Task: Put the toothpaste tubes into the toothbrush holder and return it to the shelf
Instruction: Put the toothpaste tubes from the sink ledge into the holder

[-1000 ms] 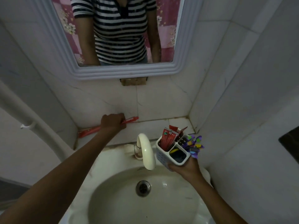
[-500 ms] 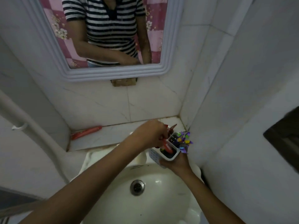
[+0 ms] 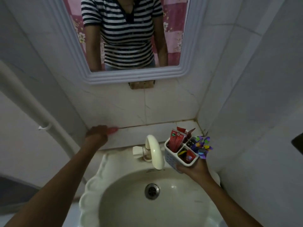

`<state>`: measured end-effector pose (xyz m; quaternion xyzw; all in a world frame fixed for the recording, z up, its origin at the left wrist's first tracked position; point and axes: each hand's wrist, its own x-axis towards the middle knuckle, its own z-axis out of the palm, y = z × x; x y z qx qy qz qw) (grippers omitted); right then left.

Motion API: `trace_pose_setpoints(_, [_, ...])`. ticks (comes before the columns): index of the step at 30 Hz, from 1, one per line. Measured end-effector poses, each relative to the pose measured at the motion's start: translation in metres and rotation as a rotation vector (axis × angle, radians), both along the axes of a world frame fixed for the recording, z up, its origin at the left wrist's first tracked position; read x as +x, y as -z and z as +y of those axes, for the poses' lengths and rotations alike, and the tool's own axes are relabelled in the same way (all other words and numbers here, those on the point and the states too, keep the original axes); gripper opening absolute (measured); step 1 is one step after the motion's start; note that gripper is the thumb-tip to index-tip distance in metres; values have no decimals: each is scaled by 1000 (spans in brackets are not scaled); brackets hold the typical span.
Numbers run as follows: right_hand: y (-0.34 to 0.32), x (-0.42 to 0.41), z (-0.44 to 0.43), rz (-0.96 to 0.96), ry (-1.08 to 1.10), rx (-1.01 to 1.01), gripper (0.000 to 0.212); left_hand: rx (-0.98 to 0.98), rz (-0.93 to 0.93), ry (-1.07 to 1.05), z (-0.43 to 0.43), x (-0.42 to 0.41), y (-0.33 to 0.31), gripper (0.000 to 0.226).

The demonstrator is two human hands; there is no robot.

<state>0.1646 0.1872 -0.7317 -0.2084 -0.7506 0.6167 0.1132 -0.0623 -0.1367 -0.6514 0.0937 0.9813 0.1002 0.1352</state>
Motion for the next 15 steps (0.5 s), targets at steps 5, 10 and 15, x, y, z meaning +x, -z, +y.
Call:
trace_pose_setpoints(5, [3,-1,2,6,6,16,93,-55,68,153,-35,1,42,87])
trace_pose_setpoints(10, [10,0,4,-1,12,61,77,-217,80,165,-20,6,60,80])
trace_pose_setpoints(15, [6,4,6,-86,19,103,76,0,48,180,8,17,43,69])
